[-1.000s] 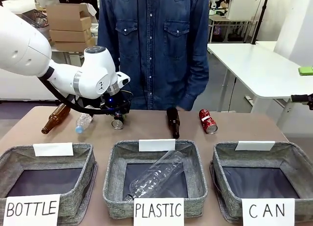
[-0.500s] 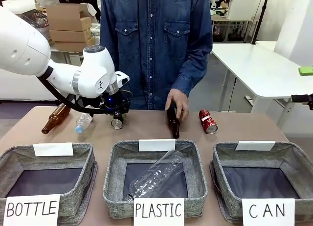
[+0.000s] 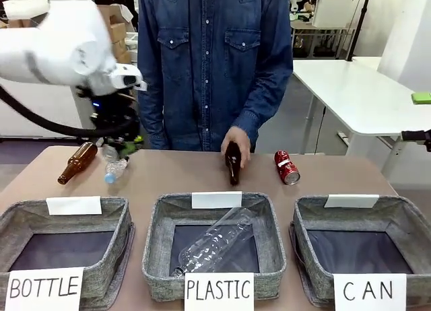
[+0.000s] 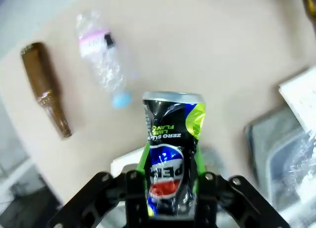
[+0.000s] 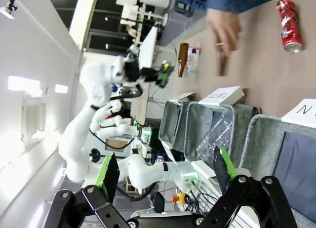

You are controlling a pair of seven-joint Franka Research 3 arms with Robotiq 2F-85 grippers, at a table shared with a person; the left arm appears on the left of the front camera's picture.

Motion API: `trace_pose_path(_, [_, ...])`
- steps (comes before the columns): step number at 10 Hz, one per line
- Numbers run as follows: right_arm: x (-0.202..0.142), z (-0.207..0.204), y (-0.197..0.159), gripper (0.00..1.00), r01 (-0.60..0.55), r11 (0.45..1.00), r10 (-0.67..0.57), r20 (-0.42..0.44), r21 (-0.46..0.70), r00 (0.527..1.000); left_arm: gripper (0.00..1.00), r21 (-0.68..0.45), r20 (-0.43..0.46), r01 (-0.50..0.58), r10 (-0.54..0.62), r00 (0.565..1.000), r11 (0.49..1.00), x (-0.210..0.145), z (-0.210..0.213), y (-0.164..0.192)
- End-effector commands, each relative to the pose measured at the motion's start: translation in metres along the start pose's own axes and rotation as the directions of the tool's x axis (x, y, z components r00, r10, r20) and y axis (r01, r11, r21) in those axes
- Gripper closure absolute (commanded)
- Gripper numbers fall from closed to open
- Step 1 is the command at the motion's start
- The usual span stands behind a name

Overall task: Sort the can waste into the basket.
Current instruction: Pick up the can waste from the table and place it in the right Fabric basket.

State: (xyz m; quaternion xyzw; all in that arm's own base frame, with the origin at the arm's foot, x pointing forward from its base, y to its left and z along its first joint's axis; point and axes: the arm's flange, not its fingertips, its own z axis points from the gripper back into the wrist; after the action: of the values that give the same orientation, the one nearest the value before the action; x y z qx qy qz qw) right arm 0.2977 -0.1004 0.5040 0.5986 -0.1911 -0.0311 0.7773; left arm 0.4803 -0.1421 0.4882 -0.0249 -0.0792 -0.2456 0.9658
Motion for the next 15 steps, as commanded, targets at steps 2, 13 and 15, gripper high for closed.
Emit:
trace_pose_path(2, [0.002,-0.002,0.0,0.0,-0.026,0.999,0.026,0.01,0.021,1.0,1.0,-0.013,0.137,0.424,-0.419,0.898,0.905,-0.141,0.067,0.009])
trace_pose_path(13, [0.002,-0.002,0.0,0.0,-0.026,0.999,0.026,0.01,0.021,1.0,0.64,-0.266,0.433,0.861,-0.744,0.509,0.434,-0.191,0.088,-0.02])
trace_pose_path(15, [0.002,-0.002,0.0,0.0,-0.026,0.999,0.026,0.01,0.021,1.0,0.64,-0.209,0.511,0.905,-0.748,0.424,0.371,-0.172,0.106,-0.043])
